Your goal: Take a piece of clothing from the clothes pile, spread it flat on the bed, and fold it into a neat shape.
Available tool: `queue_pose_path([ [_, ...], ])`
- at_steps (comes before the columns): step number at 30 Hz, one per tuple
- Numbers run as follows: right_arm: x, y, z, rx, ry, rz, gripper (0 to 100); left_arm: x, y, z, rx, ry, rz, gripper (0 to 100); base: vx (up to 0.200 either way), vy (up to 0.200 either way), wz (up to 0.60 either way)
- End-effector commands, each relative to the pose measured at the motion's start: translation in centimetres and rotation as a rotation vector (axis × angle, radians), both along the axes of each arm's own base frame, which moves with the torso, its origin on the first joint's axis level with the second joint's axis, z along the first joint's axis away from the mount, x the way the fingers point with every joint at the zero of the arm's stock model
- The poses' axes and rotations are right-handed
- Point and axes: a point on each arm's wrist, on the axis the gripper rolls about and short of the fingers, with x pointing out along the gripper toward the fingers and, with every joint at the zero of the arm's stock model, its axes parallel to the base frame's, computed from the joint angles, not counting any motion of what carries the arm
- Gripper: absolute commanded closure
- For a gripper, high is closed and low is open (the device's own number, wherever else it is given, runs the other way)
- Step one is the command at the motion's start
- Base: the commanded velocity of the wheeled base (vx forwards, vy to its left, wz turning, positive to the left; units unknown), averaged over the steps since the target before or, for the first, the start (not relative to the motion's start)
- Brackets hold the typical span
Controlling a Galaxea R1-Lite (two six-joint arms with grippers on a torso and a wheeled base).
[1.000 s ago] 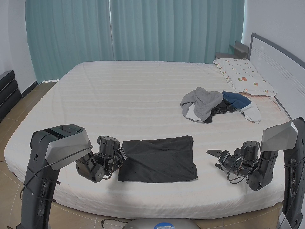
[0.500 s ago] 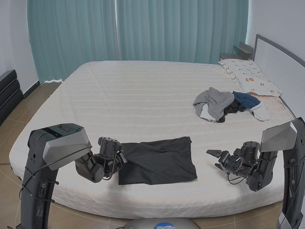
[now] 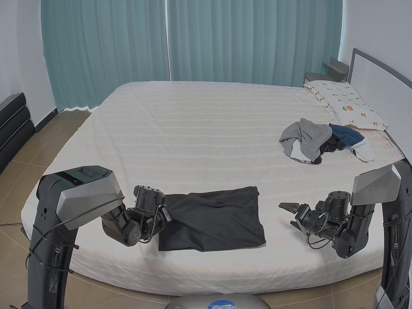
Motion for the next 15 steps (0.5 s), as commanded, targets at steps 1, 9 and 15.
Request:
queue_pose_path([
  [1,-0.01,0.02,-0.07,0.000,0.002,0.001,0,0.02,-0.02,0.10,0.002,0.000,0.002,100,0.000,0.200,0.00],
  [9,-0.01,0.02,-0.07,-0.001,0.001,0.001,0,0.02,-0.01,0.38,0.000,-0.005,0.002,100,0.000,0.175,0.00],
  [15,-0.01,0.02,-0.07,-0.001,0.001,0.001,0,-0.32,-0.07,0.11,0.017,0.031,0.000,100,0.000,0.000,0.00],
])
